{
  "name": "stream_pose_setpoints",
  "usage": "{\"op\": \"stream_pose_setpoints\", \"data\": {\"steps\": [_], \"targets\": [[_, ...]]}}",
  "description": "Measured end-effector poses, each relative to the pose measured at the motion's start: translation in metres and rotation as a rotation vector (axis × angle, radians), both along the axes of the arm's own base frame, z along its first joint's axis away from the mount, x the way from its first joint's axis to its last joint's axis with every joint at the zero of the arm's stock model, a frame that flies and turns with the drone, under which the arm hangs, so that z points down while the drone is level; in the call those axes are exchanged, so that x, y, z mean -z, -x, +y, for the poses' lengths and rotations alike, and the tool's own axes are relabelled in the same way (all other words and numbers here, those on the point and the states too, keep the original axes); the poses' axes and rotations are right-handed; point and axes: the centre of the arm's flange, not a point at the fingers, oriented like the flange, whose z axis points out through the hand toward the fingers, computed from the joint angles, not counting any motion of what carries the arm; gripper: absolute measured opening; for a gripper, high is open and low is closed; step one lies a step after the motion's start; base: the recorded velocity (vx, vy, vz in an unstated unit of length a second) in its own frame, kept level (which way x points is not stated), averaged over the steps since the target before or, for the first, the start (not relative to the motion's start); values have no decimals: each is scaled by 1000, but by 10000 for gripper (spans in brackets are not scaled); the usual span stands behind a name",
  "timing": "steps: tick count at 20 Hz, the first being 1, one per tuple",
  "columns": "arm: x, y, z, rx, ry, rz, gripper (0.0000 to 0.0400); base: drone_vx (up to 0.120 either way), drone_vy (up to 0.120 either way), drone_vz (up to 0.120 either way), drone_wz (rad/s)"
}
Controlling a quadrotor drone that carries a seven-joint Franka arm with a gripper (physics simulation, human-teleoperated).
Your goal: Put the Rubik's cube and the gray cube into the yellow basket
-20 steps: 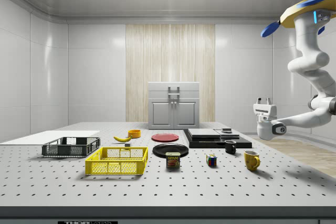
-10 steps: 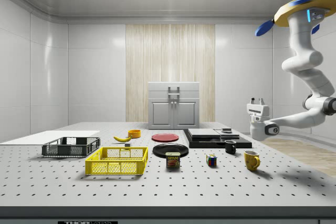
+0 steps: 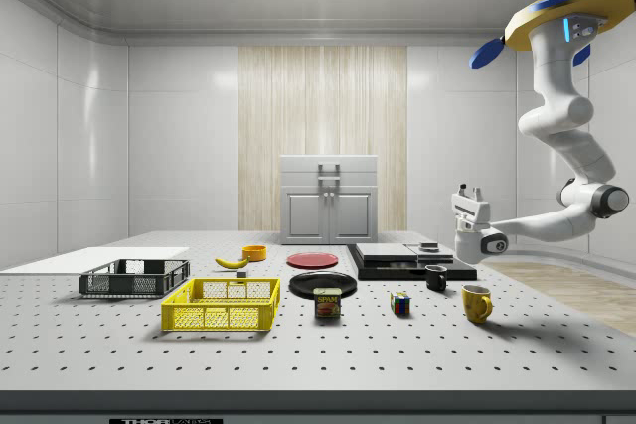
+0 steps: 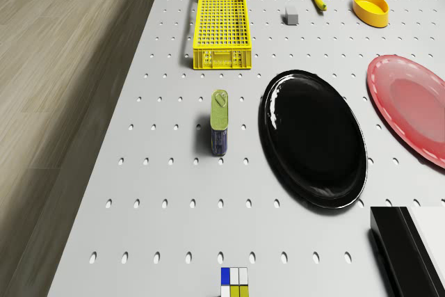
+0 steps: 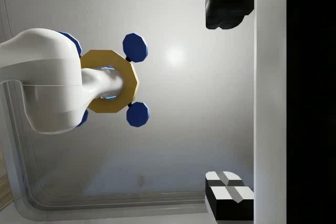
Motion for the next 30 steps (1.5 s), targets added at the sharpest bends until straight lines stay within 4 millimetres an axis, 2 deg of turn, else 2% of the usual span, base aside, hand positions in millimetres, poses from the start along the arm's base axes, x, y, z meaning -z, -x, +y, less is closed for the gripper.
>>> {"op": "stream_pose_setpoints", "data": {"steps": [4, 8, 11, 14, 16, 18, 21, 25, 30], "targets": [[5, 0, 17, 5, 174, -3, 400, 120, 0, 0, 0], [21, 0, 45, 15, 499, -5, 400, 120, 0, 0, 0], [51, -1, 69, 27, 886, -5, 400, 120, 0, -107, 0], [98, -2, 81, 43, 1382, -4, 400, 120, 0, -120, 0], [132, -4, 75, 55, 1726, -3, 400, 120, 0, -120, 0], [158, -5, 60, 66, 2036, -1, 400, 120, 0, -120, 0], [182, -5, 34, 77, 2394, 1, 400, 120, 0, -120, 0], [194, -6, 9, 82, 2678, 2, 400, 120, 0, -120, 0], [198, -6, -7, 81, 2844, 3, 400, 120, -48, -120, 0]]}}
